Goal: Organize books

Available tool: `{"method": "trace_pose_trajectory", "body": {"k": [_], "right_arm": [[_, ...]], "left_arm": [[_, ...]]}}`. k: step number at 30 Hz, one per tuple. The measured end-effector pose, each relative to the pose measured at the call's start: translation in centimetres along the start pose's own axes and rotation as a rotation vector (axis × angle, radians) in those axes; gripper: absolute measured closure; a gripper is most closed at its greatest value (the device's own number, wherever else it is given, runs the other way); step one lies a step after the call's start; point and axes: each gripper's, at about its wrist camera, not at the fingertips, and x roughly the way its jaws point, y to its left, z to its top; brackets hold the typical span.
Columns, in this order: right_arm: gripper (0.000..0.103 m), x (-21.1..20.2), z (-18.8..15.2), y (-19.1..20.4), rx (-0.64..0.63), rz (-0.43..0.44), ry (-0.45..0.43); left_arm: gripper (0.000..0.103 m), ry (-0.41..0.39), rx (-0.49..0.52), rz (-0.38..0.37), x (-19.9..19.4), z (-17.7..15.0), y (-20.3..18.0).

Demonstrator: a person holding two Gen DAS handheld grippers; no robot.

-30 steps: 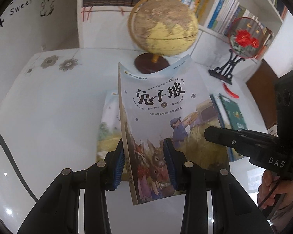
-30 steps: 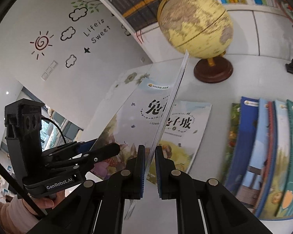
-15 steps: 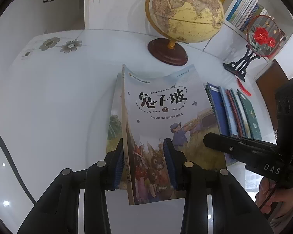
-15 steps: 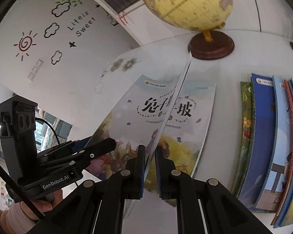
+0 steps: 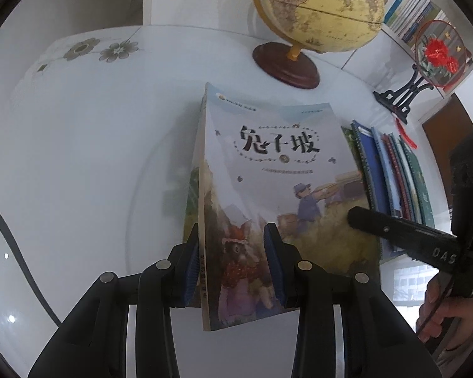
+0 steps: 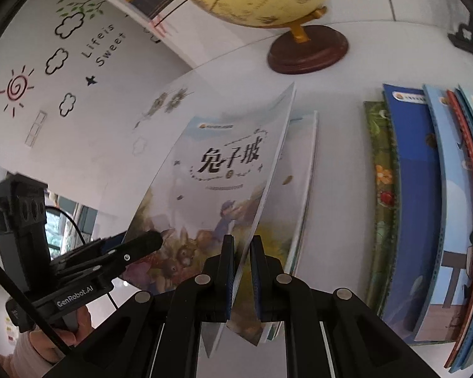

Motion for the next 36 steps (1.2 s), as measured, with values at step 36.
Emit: {"method": "trace_pose_trajectory", "body": {"k": [36], "right_arm": [[0.083,1.5,-0.9,-2.0,0.135,-0.107,0.057]], "left_arm": [[0.059,0.096,-0.021,0.082,4.1,1.6,1.1]]}}
